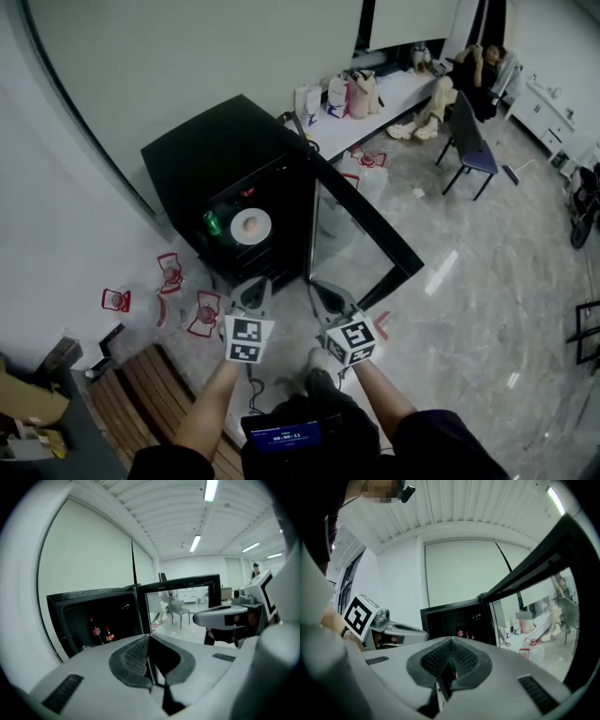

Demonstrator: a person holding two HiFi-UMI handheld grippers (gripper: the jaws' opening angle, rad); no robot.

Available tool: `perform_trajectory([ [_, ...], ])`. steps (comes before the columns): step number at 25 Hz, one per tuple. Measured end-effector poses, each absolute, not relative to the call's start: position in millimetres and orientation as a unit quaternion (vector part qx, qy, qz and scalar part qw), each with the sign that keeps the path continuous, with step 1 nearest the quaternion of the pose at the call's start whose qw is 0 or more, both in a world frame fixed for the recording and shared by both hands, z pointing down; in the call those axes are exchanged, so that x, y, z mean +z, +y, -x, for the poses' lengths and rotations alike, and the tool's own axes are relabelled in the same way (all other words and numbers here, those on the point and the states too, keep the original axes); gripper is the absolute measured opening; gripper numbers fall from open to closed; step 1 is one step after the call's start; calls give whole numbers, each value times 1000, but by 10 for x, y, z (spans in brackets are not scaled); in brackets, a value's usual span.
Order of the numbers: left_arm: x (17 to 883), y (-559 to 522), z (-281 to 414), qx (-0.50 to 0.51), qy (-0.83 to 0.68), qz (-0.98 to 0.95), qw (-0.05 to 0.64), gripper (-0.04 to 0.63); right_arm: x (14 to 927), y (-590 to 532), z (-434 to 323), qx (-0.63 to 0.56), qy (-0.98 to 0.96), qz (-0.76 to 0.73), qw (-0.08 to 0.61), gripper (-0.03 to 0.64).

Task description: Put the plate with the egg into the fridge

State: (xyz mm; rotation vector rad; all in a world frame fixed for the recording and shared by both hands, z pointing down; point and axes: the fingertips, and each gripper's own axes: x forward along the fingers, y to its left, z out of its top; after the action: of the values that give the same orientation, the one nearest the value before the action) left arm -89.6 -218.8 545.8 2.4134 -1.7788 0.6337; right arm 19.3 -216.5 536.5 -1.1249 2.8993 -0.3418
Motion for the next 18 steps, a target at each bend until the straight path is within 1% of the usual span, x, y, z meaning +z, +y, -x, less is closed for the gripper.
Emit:
perform_trajectory([
  [2, 5399, -2030, 774, 183, -568, -801, 49, 9, 5337, -1981, -367, -101, 920, 379, -3, 6],
  [4, 5371, -1904, 636, 166, -558, -811, 56, 9, 5355, -1829, -678, -105, 907, 408, -13, 35],
  [7, 5322, -1793, 436, 145, -549, -821, 65, 9, 5408, -1796, -1372, -125, 872, 474, -16, 216],
  [8, 5302, -1770, 366, 141, -545, -824, 64, 9, 5414, -1839, -1607, -130, 860, 494, -20, 249],
  [10, 5265, -1732, 244, 139, -540, -828, 60, 9, 5417, -1974, -1924, -134, 847, 512, -37, 261],
  [14, 5183, -1659, 60, 121, -546, -826, 73, 9, 5461, -2078, -2101, -85, 847, 518, -80, 265],
  [17, 5129, -1614, -54, 124, -555, -820, 68, 9, 5344, -2139, -2331, -60, 832, 549, -61, 272],
  [18, 5112, -1587, -71, 127, -559, -817, 64, 9, 5333, -2234, -2437, -58, 828, 555, -54, 304],
])
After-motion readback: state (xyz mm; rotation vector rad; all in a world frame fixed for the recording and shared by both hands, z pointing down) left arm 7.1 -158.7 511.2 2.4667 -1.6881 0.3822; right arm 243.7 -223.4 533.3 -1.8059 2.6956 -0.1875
